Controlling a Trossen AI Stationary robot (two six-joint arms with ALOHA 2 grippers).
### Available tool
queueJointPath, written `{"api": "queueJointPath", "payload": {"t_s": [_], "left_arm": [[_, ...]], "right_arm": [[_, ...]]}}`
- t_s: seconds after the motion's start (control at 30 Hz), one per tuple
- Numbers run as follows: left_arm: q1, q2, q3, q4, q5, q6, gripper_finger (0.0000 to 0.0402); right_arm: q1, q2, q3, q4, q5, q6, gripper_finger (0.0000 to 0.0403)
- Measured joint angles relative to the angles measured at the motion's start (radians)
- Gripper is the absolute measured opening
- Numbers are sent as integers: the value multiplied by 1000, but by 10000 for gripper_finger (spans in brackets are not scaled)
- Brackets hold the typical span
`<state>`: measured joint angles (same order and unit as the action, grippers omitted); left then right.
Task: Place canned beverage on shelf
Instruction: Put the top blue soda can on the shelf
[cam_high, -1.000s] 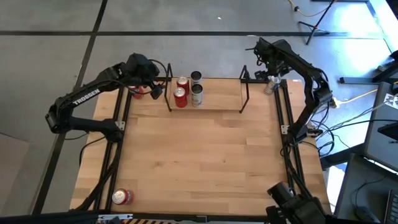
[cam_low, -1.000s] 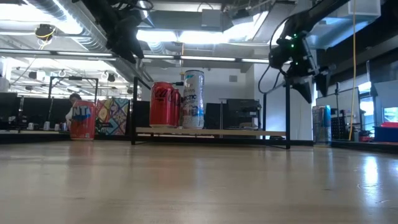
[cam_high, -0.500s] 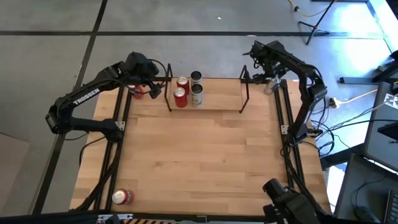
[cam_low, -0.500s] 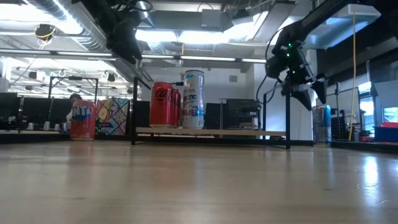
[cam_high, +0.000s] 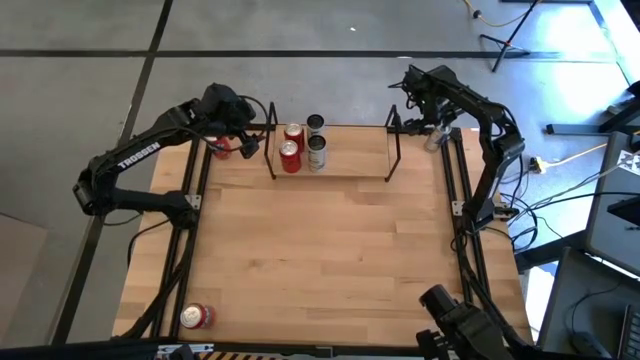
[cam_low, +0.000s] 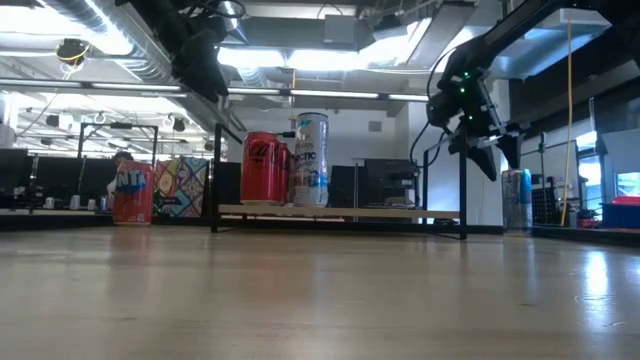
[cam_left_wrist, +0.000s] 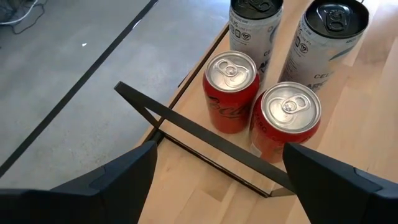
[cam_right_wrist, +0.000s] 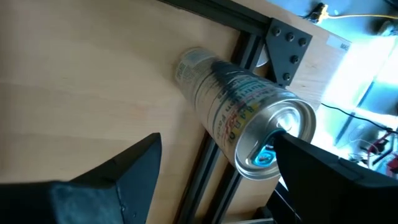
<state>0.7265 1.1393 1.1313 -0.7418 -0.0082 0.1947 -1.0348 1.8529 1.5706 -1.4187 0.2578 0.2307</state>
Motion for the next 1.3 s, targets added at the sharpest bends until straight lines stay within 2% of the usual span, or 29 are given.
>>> {"api": "queueJointPath", "payload": {"t_s": [0.5,0.83,1.3], "left_arm": [[0,0,0,-4,0,0,345],[0,0,0,-5,0,-1,345],[0,0,0,-5,16,-1,345]], "right_arm": [[0,1,74,-25,-155,-34,296],[-35,4,75,-56,-16,-40,296],[-39,32,96,-73,94,7,296]]}}
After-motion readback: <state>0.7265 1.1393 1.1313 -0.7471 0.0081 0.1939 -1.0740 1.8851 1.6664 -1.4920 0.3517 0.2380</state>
